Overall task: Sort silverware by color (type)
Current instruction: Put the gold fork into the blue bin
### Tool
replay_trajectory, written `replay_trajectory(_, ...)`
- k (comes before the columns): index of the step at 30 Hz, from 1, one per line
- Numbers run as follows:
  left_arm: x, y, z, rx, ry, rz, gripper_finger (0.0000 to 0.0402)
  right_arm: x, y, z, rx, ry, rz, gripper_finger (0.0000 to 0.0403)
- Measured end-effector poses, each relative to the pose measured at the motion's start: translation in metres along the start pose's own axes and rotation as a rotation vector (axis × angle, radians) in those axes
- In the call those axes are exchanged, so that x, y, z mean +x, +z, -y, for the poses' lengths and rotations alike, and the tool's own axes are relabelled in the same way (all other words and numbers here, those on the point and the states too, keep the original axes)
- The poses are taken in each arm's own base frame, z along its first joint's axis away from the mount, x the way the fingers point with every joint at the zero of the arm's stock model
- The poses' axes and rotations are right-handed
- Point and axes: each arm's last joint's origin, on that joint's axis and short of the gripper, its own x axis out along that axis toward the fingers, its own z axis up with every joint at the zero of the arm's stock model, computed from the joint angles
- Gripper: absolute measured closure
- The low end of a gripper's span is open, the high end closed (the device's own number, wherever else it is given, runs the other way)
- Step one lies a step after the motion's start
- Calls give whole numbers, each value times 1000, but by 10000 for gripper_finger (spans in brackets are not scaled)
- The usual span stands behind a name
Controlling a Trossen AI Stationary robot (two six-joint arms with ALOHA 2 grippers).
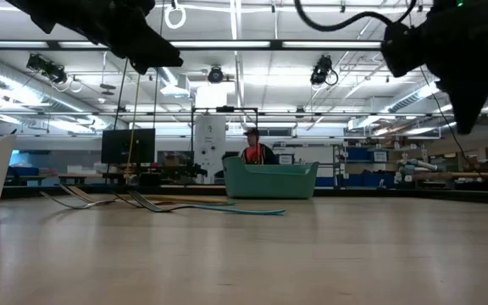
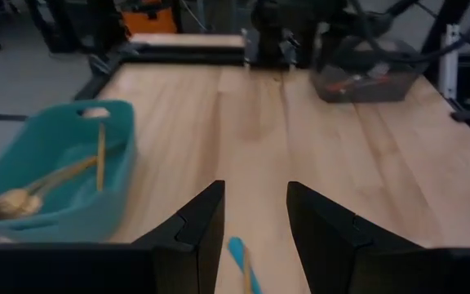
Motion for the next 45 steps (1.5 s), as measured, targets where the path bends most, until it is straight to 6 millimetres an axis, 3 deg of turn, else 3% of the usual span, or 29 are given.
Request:
replay_trajectory(14, -5, -27, 26, -49, -109, -292, 260, 6, 56, -20, -213, -45, 14, 288)
replay_trajectory(25, -10, -32, 51, -18, -213, -337, 260, 16, 101, -45, -362, -41, 34, 288)
replay_trajectory(39, -16, -34, 74, 33, -151, -315, 260, 12, 141, -81, -514, 81, 448, 288)
replay_trajectory(45, -15, -51, 79, 63, -153, -315, 260, 6, 153, -84, -515, 130, 556, 288)
